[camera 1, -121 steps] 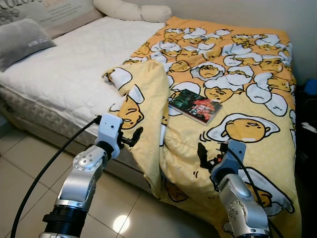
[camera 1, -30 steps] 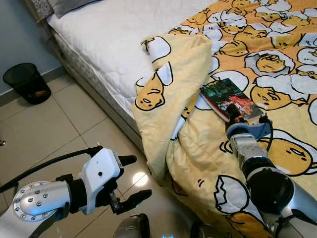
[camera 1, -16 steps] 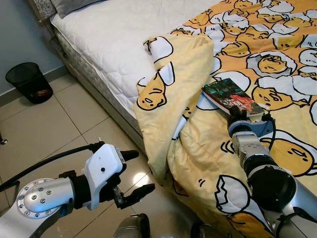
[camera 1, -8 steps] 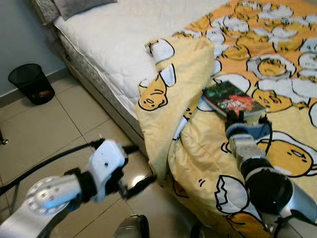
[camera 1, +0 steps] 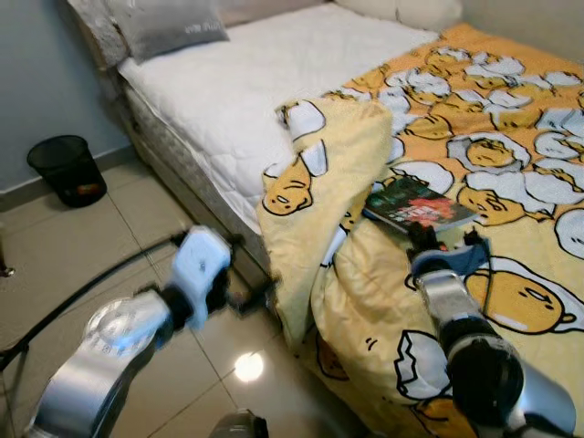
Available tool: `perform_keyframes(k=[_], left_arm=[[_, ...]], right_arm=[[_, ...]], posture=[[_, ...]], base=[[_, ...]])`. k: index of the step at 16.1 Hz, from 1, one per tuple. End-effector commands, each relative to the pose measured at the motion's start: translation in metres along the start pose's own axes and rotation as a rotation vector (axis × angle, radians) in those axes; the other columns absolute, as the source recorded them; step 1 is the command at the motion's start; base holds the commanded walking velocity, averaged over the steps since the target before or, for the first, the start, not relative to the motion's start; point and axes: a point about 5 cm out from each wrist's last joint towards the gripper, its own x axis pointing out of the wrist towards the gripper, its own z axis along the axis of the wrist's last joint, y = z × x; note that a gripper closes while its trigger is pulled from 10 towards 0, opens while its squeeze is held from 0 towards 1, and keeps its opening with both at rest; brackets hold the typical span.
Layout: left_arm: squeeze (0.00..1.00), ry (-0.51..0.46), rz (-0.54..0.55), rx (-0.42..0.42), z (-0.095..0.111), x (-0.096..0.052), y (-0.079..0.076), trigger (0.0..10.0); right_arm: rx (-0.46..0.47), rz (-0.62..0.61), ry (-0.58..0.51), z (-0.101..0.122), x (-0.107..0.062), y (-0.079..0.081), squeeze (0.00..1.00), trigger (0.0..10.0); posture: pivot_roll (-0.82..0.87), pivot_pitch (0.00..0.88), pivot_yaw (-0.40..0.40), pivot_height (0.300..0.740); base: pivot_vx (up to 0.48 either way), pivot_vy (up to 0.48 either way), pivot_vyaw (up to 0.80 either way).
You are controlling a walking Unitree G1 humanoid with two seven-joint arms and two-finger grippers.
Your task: Clean up the room
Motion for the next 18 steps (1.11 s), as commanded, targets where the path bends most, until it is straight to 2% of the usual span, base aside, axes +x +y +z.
perform_keyframes(k=[1,2,4,6,7,8,10,11,12,13,14,15,16,18], left_arm=[[0.24,-0.011,0.056,0.001,0.000,0.006,0.007,10.0],[0.24,-0.034,0.091,-0.017,0.000,0.015,0.013,10.0],[0.23,-0.062,0.121,-0.012,0.004,0.027,0.020,10.0],[0.23,-0.084,0.130,-0.005,0.008,0.034,0.025,10.0],[0.23,-0.095,0.143,-0.001,0.010,0.038,0.028,10.0],[0.23,-0.105,0.171,0.002,0.010,0.043,0.032,10.0],[0.23,-0.125,0.191,0.002,0.011,0.048,0.034,10.0],[0.23,-0.136,0.191,0.001,0.013,0.049,0.036,10.0],[0.24,-0.163,0.163,-0.020,0.017,0.050,0.038,10.0],[0.39,-0.191,0.110,-0.044,0.022,0.050,0.041,10.0],[0.39,-0.201,0.088,-0.053,0.023,0.050,0.042,10.0],[1.00,-0.220,0.051,-0.038,0.028,0.048,0.046,10.0],[1.00,-0.231,0.038,-0.018,0.032,0.047,0.051,10.0],[1.00,-0.244,0.040,0.013,0.037,0.045,0.060,10.0]], right_arm=[[-0.159,0.080,-0.056,0.023,0.000,0.005,0.00,0.0],[-0.298,0.125,-0.069,0.036,-0.004,0.005,0.00,0.0],[-0.509,0.233,-0.102,0.058,-0.009,0.020,0.00,0.0],[-0.612,0.305,-0.117,0.070,-0.012,0.033,0.00,0.0],[-0.698,0.350,-0.122,0.077,-0.014,0.042,0.00,0.0],[-0.884,0.384,-0.118,0.080,-0.022,0.048,0.00,0.0],[-0.989,0.416,-0.113,0.079,-0.030,0.053,0.00,0.0],[-1.010,0.437,-0.110,0.080,-0.032,0.057,0.00,0.0],[-1.058,0.496,-0.089,0.080,-0.037,0.064,0.00,0.0],[-1.133,0.558,-0.048,0.079,-0.039,0.071,0.00,0.0],[-1.172,0.581,-0.029,0.079,-0.040,0.073,0.00,0.0],[-1.273,0.692,0.049,0.072,-0.046,0.080,0.00,0.0],[-1.316,0.753,0.099,0.069,-0.050,0.085,0.00,0.0],[-1.346,0.799,0.127,0.069,-0.052,0.092,0.00,0.0]], posture=[[0.03,0.000,0.037,0.740],[0.00,0.000,0.047,0.740],[-0.02,0.000,0.064,0.740],[-0.03,0.000,0.067,0.740],[-0.03,0.000,0.068,0.740],[-0.04,0.000,0.072,0.740],[-0.04,0.000,0.073,0.740],[-0.04,0.000,0.077,0.740],[-0.05,0.000,0.081,0.740],[-0.05,0.000,0.084,0.740],[-0.05,0.000,0.084,0.740],[-0.04,0.000,0.085,0.740],[-0.04,0.000,0.084,0.740],[-0.04,0.000,0.086,0.740]], base=[[0.000,0.000,0.00],[0.000,0.000,0.00],[0.000,0.000,0.00],[0.000,0.000,0.00],[0.000,0.000,0.00],[0.000,0.000,0.00],[0.000,0.000,0.00],[0.000,0.000,0.00],[0.000,0.000,0.00],[0.000,0.000,0.00],[0.000,0.000,0.00],[0.000,0.000,0.00],[0.000,0.000,0.00],[0.000,0.000,0.00]])
